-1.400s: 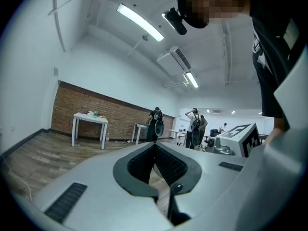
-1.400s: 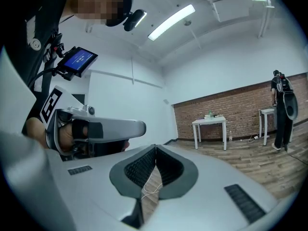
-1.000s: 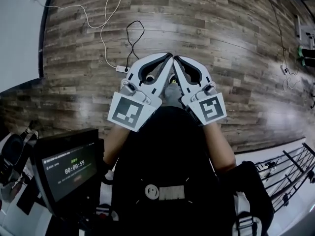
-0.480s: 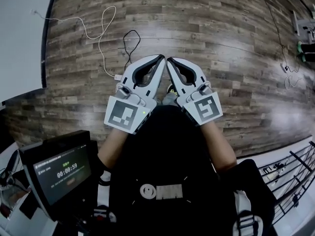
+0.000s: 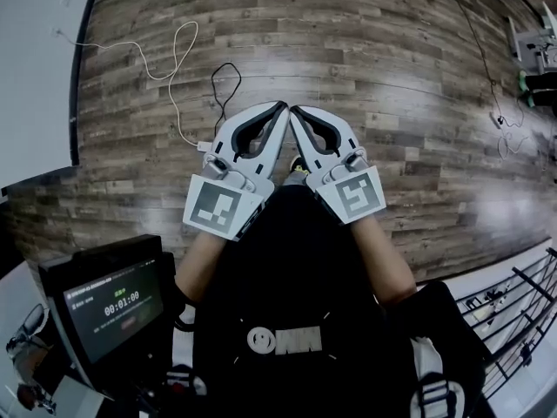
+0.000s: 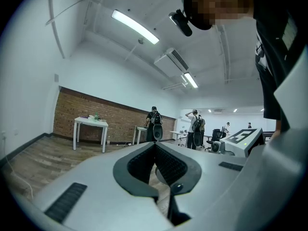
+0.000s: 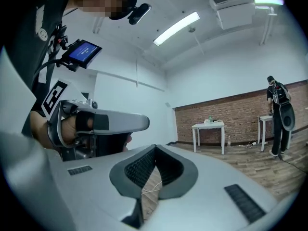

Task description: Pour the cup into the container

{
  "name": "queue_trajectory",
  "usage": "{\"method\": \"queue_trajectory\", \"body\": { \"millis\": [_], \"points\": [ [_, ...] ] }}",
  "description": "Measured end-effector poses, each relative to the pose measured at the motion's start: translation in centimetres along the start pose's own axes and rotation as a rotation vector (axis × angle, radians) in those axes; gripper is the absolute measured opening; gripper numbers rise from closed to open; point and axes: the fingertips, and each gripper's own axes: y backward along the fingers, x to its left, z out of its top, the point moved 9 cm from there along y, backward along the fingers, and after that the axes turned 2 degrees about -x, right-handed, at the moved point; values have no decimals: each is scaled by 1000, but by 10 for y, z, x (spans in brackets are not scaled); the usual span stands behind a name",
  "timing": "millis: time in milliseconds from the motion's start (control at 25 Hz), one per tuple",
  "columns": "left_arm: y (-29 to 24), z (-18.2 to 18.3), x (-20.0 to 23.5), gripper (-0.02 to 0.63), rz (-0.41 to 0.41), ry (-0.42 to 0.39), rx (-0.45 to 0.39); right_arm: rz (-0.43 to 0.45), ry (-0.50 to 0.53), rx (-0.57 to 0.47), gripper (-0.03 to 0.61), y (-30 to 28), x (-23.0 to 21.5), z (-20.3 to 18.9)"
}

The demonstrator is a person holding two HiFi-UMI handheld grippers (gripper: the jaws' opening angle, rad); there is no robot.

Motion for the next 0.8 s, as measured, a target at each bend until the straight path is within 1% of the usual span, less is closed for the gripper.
{"method": "queue_trajectory", "body": {
  "millis": [160,360,680,800],
  "points": [
    [5,-2,-1,5,-8,-10,-31,-18,-35,-9,8,4,-3,-3],
    [9,-4,1,5,-2,-9,-27,-34,-36,-24,8,5,-5,-1],
    [5,-3,2,5,-24,-18,-25,-55,-28,-28,8,6,-7,1],
    [7,-5,1,5,-31,-18,-26,-63,-40,-23,8,7,-4,2]
  ]
}}
